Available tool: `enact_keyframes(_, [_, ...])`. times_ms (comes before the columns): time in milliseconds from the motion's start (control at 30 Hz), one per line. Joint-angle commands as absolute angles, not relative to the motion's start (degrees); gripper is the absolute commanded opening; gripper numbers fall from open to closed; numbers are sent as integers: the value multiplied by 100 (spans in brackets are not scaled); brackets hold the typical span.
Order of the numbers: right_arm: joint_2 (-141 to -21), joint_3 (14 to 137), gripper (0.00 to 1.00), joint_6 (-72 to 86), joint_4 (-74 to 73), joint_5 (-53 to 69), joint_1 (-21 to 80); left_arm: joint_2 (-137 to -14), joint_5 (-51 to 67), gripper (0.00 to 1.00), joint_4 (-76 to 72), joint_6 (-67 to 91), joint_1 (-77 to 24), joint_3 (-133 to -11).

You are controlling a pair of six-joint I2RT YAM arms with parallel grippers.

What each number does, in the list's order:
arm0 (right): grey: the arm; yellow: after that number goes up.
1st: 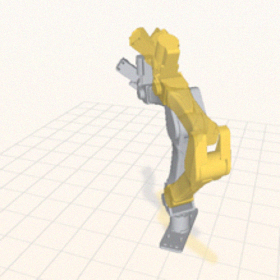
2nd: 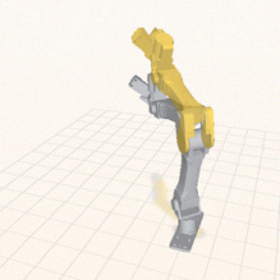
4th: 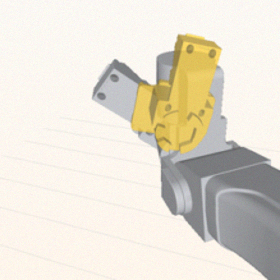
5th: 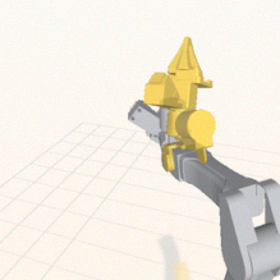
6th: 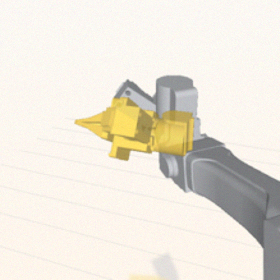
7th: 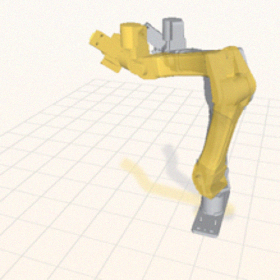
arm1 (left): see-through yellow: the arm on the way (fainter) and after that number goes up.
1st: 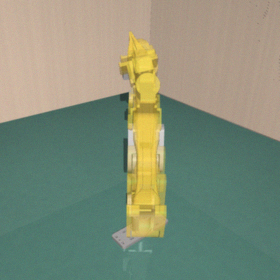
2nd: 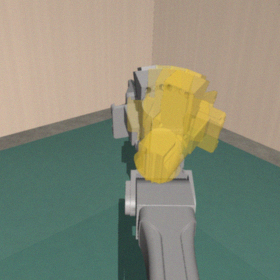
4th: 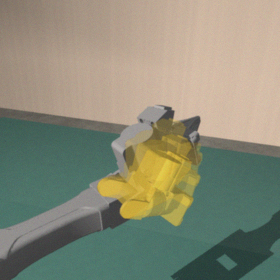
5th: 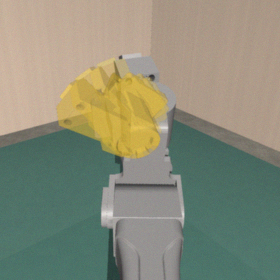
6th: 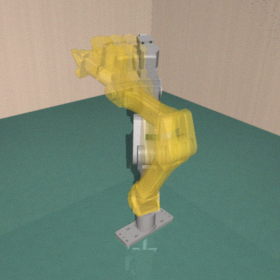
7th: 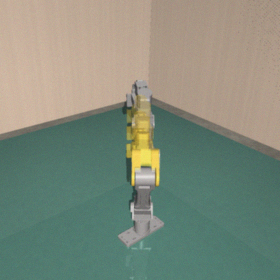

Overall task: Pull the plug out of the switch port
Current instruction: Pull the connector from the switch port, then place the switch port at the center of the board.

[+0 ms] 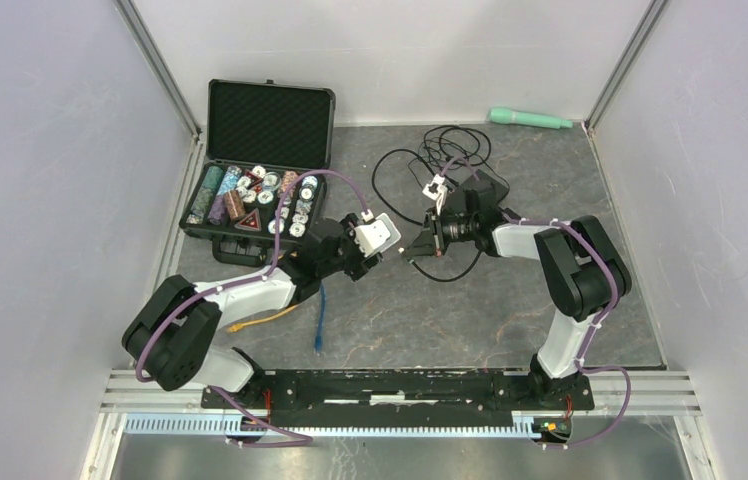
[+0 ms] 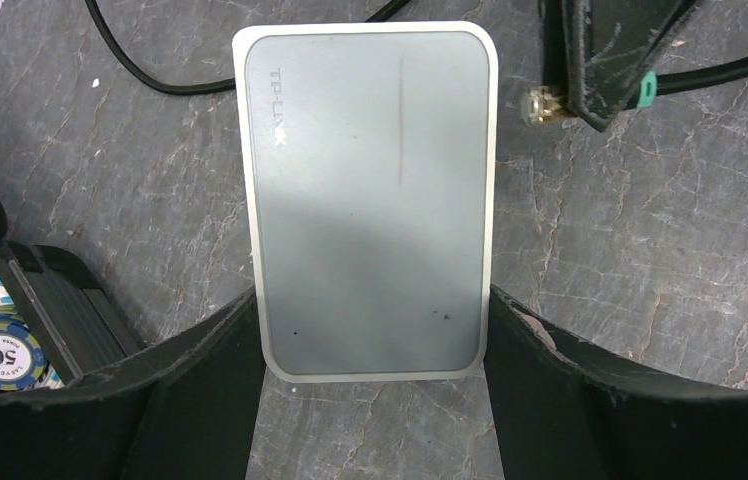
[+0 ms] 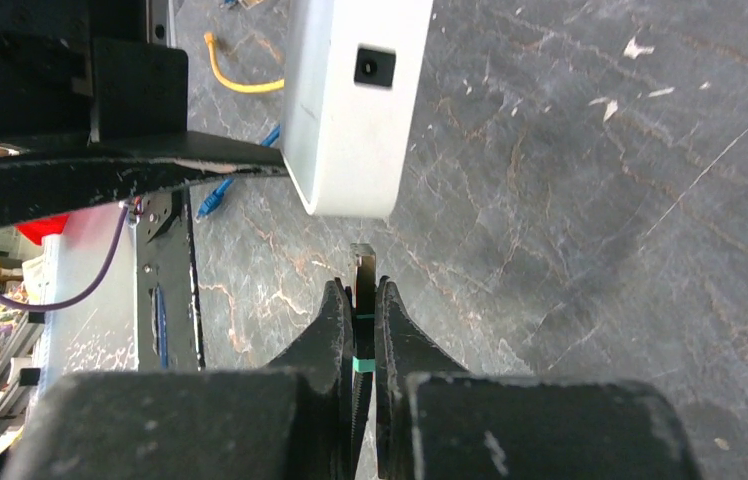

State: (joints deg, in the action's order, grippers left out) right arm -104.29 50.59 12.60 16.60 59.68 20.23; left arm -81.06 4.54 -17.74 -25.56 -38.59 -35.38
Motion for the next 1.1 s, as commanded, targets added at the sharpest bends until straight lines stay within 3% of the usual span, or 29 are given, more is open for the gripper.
enact_keyframes(0, [-10220, 4813, 0, 1436, 2132, 6040, 2091, -8066, 290, 2, -1933, -2357, -3825, -3804])
enact_keyframes(100, [-10101, 4828, 0, 1189, 1906, 6037, 2096, -8078, 257, 2, -1821, -2309, -3745, -3842])
enact_keyframes(233, [-9855, 5199, 0, -125, 389, 5664, 2070, -7985, 577, 2, -1016, -2088, -3356, -4104])
enact_keyframes(467, [-9881, 5181, 4, -873, -235, 5002, 2070, -7760, 1146, 2, 1507, -3187, -2954, -4596])
enact_keyframes(567, [-10013, 5172, 5, -1115, -273, 4764, 2067, -7621, 921, 2, 1728, -3312, -2912, -4453])
enact_keyframes(733, [-10005, 4965, 4, -832, 113, 4666, 2064, -7991, 800, 2, 1566, -2260, -2877, -4760])
enact_keyframes(833, [-10015, 4935, 4, -843, 95, 4593, 2065, -8442, 75, 2, 1243, -1567, -2931, -5049])
enact_keyframes(1067, [-9962, 4860, 4, -885, 137, 4538, 1985, -9457, 76, 2, 1536, 456, -2936, -6131])
